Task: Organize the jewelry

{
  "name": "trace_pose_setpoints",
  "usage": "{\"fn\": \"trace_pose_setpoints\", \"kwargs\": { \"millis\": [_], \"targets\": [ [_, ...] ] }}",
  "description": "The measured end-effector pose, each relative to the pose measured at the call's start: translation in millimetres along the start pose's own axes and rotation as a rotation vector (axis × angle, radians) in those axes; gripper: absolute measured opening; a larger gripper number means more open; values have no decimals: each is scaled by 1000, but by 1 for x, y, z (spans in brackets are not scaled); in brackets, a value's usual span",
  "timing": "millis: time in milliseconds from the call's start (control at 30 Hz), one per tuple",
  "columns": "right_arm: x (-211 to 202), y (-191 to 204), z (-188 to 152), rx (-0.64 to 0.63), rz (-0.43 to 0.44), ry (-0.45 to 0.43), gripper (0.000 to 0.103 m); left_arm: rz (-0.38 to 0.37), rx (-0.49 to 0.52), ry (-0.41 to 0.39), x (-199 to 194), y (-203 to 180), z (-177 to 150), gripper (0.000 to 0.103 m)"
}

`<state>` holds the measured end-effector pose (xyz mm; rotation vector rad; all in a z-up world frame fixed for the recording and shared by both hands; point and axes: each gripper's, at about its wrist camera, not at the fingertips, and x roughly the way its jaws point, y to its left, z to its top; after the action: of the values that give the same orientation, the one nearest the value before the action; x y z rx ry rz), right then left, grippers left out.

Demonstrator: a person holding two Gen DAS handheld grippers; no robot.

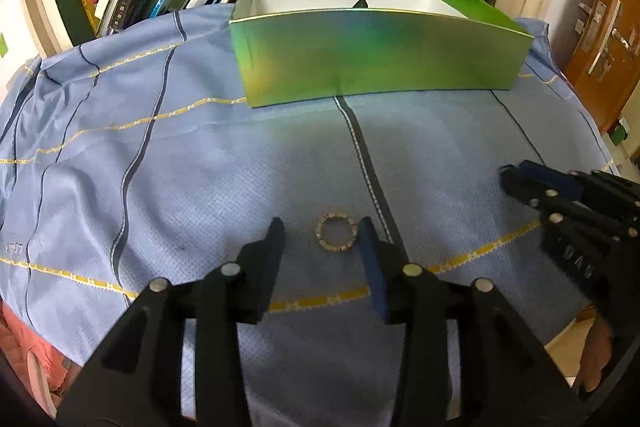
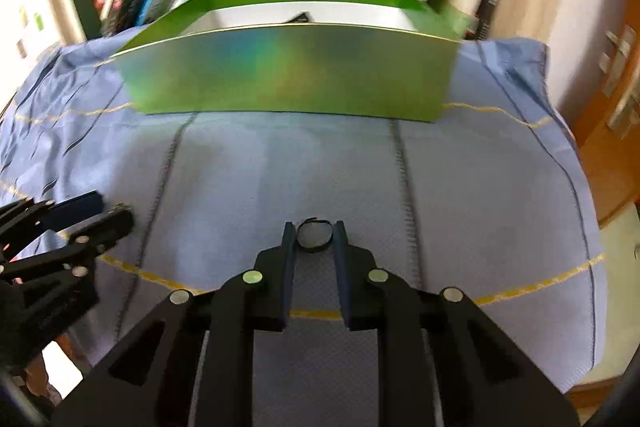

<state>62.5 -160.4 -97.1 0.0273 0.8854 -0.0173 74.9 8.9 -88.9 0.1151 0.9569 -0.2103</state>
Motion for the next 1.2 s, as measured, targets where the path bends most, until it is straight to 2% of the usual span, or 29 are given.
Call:
{"fn": "trace_pose_setpoints", "kwargs": {
  "millis": [100,167,267,367,433,600,767,967,1033,1100,1133,1200],
  "targets": [
    [-2,-5,-2,13,29,4,20,10,-12,-3,2,-2,2,39],
    [-8,-5,-4,12,56,-1,30,13,-14,1,1,-2,1,39],
    [-18,0,-7,-13,30,-32,32,13,-16,9,-1,-3,0,39],
    [-16,-1,-7,-6,26,-27,34,20,-25,7,-1,-5,0,39],
    [-14,-3,-8,0,19,-18,34,26,-29,4,-1,-6,-1,37],
    [-10,-10,-10,21,17,-5,34,36,-1,-8,-2,-16,-3,21],
    [-10,-14,-12,35,22,-5,34,49,5,-17,-1,-18,-2,21],
    [-8,-14,-13,38,28,-2,34,82,-76,-17,4,3,4,21],
    [-9,-14,-13,34,32,-2,34,73,-91,-7,3,6,4,23],
    [-9,-13,-13,35,39,-1,36,54,-88,5,1,4,2,36],
    [-9,-13,-13,35,43,-2,42,48,-81,6,1,3,1,38],
    [-8,-12,-13,34,46,-5,45,53,-70,1,1,0,-1,41]
  ]
}}
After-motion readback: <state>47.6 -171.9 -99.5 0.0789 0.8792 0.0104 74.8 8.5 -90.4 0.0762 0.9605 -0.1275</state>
